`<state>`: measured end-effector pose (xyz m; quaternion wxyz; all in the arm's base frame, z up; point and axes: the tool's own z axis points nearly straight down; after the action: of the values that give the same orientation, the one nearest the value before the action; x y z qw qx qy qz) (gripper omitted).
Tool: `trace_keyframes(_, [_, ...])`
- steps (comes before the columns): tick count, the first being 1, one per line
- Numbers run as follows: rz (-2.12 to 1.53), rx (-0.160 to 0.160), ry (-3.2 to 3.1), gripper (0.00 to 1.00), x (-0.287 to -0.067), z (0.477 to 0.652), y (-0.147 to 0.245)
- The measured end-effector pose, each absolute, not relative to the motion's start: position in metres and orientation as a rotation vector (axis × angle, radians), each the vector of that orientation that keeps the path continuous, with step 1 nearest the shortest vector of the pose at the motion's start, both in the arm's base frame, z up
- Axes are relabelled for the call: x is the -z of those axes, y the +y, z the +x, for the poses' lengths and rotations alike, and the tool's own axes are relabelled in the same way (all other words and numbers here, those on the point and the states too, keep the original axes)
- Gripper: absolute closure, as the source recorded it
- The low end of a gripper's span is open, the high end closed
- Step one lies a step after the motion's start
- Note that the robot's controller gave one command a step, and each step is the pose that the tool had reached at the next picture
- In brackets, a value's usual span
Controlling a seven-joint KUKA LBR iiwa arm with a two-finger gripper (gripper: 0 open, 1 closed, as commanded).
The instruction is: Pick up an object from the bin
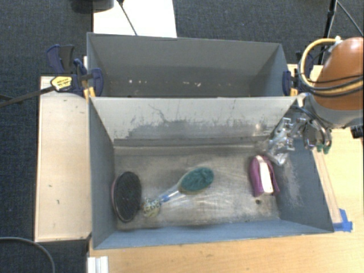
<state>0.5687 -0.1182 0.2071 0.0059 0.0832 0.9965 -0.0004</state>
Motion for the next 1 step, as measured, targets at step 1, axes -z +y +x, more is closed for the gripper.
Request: trace_keyframes(1, [0.479, 0.0, 3.106, 1.0, -0.1657, 0.5203, -0.1452])
